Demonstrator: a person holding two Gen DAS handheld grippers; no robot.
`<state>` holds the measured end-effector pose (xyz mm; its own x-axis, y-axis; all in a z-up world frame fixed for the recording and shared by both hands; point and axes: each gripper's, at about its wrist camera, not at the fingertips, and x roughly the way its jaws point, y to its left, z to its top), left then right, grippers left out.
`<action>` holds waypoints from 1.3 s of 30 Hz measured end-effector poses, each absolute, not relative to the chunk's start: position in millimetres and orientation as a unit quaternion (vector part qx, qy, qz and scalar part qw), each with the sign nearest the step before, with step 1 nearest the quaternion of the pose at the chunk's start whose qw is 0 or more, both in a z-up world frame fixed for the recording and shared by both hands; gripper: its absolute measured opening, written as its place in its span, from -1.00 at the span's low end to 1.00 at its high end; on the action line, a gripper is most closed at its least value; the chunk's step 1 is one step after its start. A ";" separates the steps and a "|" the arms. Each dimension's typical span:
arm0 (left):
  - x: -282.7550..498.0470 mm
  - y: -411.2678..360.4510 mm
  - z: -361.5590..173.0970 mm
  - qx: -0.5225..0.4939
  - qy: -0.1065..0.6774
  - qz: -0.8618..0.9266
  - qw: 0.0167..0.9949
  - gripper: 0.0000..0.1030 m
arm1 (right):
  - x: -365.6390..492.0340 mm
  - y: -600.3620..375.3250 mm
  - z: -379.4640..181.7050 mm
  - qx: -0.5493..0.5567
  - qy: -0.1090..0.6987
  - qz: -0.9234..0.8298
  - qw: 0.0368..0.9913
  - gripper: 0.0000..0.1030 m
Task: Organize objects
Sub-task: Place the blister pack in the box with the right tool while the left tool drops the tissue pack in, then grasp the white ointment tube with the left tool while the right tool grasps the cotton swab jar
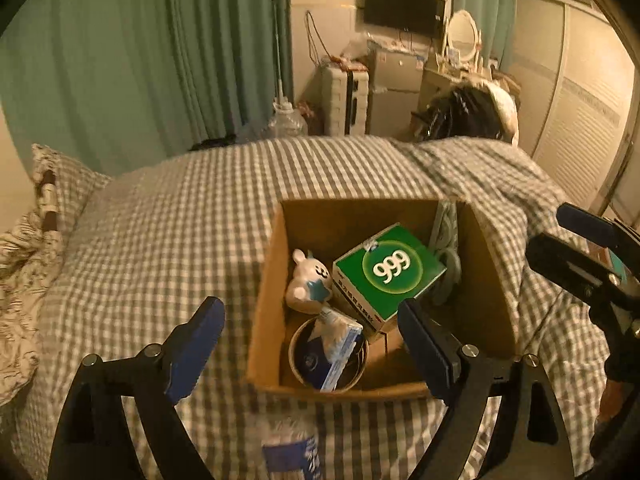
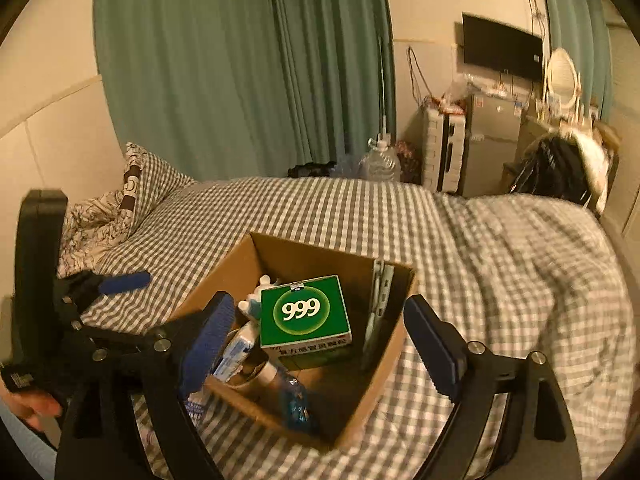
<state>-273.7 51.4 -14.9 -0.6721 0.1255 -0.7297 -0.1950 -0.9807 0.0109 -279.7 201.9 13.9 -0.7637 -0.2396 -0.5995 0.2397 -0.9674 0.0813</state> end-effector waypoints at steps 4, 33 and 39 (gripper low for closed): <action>-241.3 39.6 20.7 -0.366 0.041 0.927 0.079 0.91 | -246.0 200.4 46.9 0.299 0.023 -0.946 0.119 0.69; -125.9 -23.2 -132.4 -0.441 0.010 0.897 -0.011 1.00 | -167.9 153.6 -66.6 0.362 0.066 -0.914 0.171 0.99; -143.3 -13.2 -187.5 -0.488 0.053 0.871 -0.005 0.99 | -183.1 149.7 -107.9 0.399 0.066 -0.898 0.172 0.99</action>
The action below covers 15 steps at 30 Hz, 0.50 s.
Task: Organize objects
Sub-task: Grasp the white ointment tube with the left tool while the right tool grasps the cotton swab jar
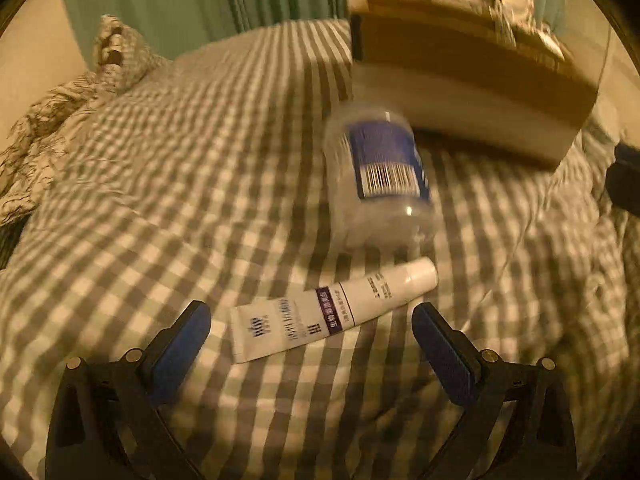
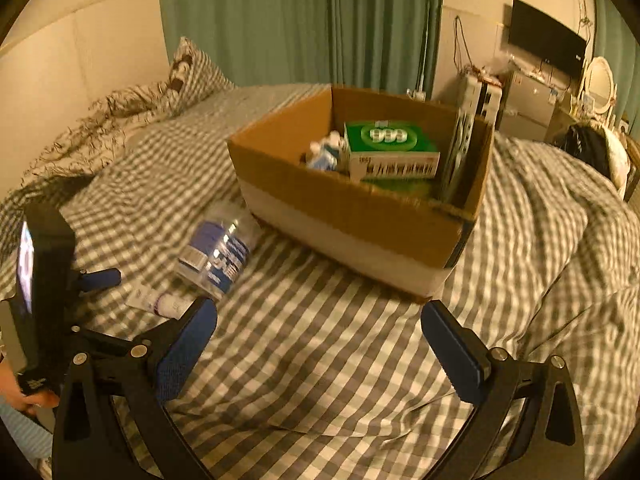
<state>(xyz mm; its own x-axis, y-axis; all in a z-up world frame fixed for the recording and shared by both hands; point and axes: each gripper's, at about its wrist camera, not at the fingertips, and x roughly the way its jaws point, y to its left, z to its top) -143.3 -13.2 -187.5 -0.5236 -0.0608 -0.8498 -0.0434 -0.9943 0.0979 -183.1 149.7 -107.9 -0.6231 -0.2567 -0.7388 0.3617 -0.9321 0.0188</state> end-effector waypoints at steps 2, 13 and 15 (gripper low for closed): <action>-148.7 -8.4 -195.0 0.494 -0.060 -0.867 -0.009 0.93 | -187.9 150.9 -117.5 0.409 0.061 -0.894 0.171 0.99; -138.3 8.2 -191.2 0.498 -0.084 -0.860 -0.069 -0.38 | -192.8 152.2 -137.6 0.442 0.054 -0.882 0.154 0.99; -129.8 5.3 -184.0 0.506 -0.074 -0.856 -0.074 -0.60 | -189.5 152.2 -136.0 0.439 0.053 -0.884 0.152 0.99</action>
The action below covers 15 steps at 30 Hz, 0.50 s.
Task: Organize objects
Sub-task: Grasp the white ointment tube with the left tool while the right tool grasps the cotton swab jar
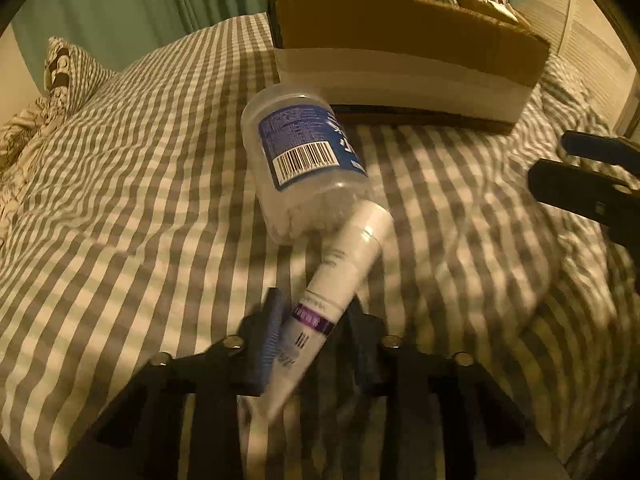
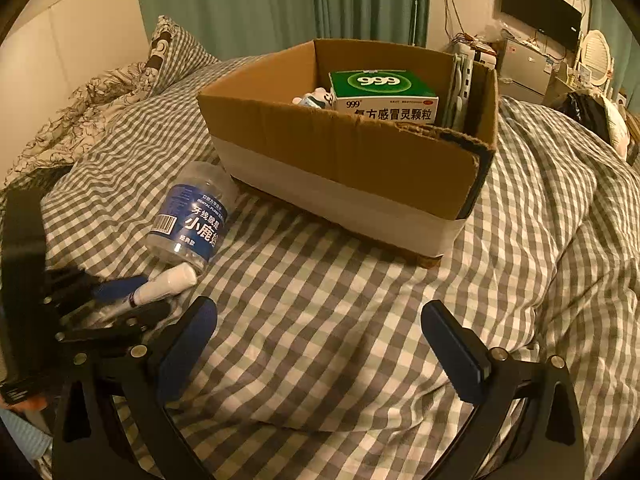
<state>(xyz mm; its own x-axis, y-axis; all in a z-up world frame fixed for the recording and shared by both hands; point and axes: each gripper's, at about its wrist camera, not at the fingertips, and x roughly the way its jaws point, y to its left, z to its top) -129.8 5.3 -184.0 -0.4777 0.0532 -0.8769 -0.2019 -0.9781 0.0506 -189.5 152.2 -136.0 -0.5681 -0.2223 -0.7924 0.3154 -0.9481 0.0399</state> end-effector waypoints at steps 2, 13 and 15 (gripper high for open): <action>-121.0 -3.7 -173.4 -0.513 0.046 0.853 0.084 -0.70 | -185.6 151.4 -132.3 0.436 0.054 -0.886 0.149 0.99; -128.0 -62.4 -101.6 -0.445 -0.014 0.895 0.032 -0.70 | -172.5 106.5 -104.6 0.416 0.055 -0.894 0.159 0.99; -137.8 -73.6 -99.9 -0.439 -0.024 0.898 0.017 -0.70 | -176.0 90.6 -105.1 0.416 0.055 -0.893 0.163 0.99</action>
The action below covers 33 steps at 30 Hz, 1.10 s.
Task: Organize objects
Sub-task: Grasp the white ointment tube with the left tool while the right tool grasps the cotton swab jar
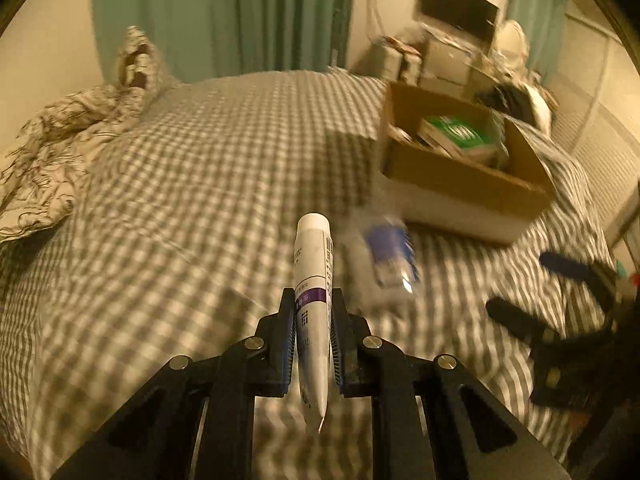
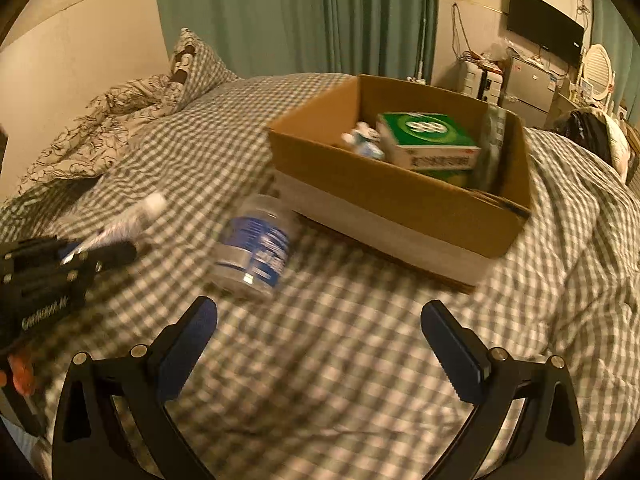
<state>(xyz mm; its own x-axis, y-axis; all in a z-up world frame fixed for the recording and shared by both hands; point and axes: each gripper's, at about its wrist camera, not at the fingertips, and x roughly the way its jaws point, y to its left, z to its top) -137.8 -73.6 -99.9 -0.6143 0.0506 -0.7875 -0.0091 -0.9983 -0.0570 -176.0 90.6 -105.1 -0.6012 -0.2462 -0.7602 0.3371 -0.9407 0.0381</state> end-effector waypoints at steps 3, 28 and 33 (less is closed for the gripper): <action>-150.0 -86.8 -103.5 -0.436 -0.026 0.899 -0.006 -0.70 | -187.0 66.0 -113.0 0.425 0.059 -0.888 0.166 0.99; -148.0 -105.6 -103.9 -0.435 -0.052 0.899 -0.013 -0.70 | -223.3 16.1 -149.3 0.491 0.084 -0.849 0.178 0.20; -132.2 -88.1 -69.3 -0.408 -0.052 0.911 0.002 -0.70 | -190.6 39.6 -108.2 0.459 0.089 -0.866 0.180 0.19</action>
